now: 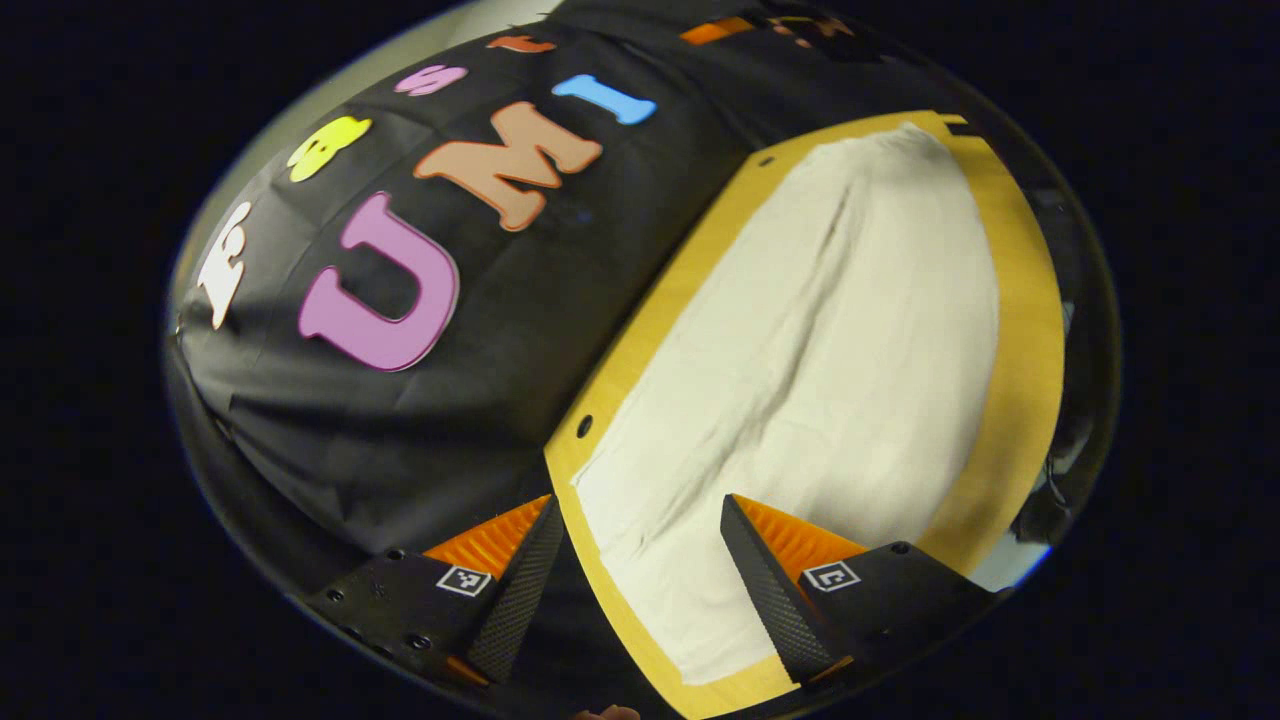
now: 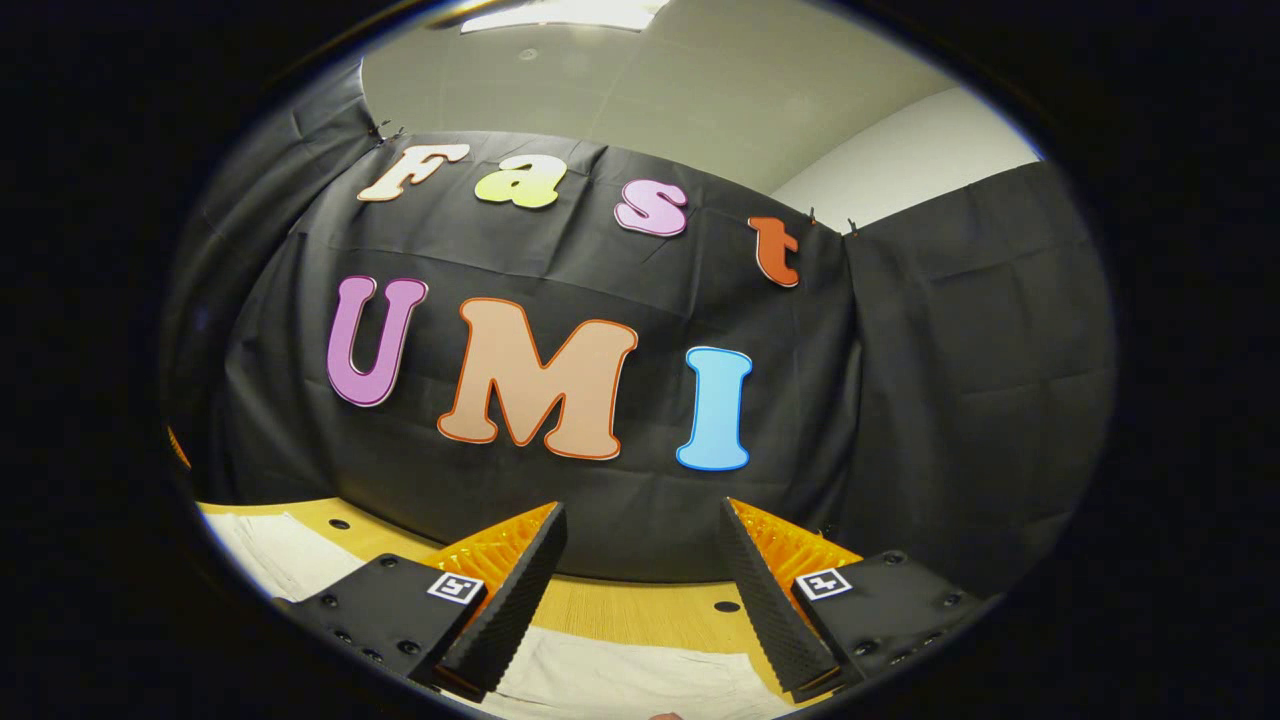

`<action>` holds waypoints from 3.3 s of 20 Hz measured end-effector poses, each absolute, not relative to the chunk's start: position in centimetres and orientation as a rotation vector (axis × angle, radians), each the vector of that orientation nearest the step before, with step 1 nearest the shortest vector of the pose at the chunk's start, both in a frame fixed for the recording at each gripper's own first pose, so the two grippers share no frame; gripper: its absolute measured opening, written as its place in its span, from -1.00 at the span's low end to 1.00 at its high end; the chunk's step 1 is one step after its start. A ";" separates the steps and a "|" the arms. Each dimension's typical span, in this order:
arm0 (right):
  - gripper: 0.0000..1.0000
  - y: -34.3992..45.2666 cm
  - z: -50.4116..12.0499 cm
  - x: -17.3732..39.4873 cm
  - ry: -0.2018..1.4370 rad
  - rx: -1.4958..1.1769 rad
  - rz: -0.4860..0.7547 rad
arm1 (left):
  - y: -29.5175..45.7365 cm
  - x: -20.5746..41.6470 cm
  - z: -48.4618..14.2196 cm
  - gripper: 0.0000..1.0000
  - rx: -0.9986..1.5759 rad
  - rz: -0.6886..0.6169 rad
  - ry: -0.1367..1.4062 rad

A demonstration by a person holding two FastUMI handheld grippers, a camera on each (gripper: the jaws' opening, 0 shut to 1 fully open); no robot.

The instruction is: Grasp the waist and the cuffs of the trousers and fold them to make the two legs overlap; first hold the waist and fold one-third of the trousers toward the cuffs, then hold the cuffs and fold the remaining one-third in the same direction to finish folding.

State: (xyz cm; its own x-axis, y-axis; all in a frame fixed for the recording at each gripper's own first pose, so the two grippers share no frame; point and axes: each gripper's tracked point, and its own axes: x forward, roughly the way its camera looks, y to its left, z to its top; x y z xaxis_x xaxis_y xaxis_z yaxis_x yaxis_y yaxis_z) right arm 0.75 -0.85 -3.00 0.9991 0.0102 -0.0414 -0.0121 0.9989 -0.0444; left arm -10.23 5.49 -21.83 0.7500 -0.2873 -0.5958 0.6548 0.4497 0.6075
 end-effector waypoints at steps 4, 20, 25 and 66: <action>0.96 -0.9 -4.0 0.2 0.060 -0.052 0.009 | 7.0 -14.1 -26.5 0.94 1.115 -0.808 0.574; 0.94 -5.1 -6.8 -1.5 0.126 -0.125 -0.064 | 10.4 -16.2 -32.2 0.84 1.335 -0.954 0.727; 0.94 -6.4 -8.1 -2.0 0.157 -0.193 -0.059 | 10.1 -15.3 -33.7 0.19 1.322 -0.933 0.772; 0.92 -15.7 -34.8 -18.4 0.745 -1.173 0.716 | 10.6 -16.1 -34.6 -1.00 1.268 -0.830 0.871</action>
